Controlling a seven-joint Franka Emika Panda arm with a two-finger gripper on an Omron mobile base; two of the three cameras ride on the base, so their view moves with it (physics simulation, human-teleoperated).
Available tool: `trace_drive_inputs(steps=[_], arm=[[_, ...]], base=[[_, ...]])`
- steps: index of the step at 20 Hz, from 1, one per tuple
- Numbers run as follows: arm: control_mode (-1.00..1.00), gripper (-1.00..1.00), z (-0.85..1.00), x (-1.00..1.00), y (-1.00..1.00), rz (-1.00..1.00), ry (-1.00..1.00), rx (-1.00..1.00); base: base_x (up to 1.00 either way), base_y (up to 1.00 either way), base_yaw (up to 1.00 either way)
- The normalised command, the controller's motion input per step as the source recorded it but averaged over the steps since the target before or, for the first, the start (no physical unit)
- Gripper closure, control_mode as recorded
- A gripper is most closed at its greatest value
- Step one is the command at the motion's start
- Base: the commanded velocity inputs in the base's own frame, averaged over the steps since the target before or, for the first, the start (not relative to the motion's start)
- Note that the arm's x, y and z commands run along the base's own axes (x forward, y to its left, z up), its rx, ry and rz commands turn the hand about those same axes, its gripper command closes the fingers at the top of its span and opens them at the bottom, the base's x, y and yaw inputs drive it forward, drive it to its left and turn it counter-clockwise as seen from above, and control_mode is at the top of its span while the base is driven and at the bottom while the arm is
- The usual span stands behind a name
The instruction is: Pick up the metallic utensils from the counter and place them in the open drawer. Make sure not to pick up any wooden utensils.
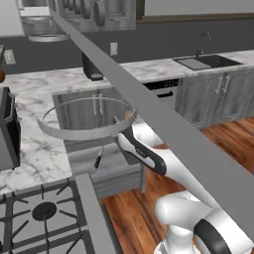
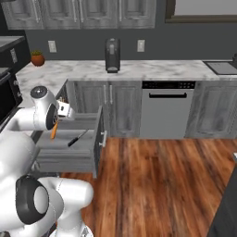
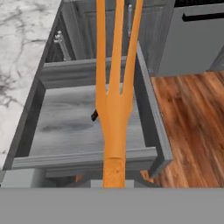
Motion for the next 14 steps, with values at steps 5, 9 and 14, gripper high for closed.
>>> trace_drive_inputs(steps=[5, 9, 14], arm=[[-1.0, 1.0, -0.3, 0.37, 0.07, 0.0, 0.05, 0.0], [-1.0, 1.0, -0.87, 1.0, 0.49, 0.0, 0.25, -0.01], [-1.0, 1.0, -0.94, 1.0, 0.6, 0.0, 0.3, -0.02]], base=[[0.34, 0.02, 0.0], [0.0, 0.0, 0.0], [0.0, 0.0, 0.0]])
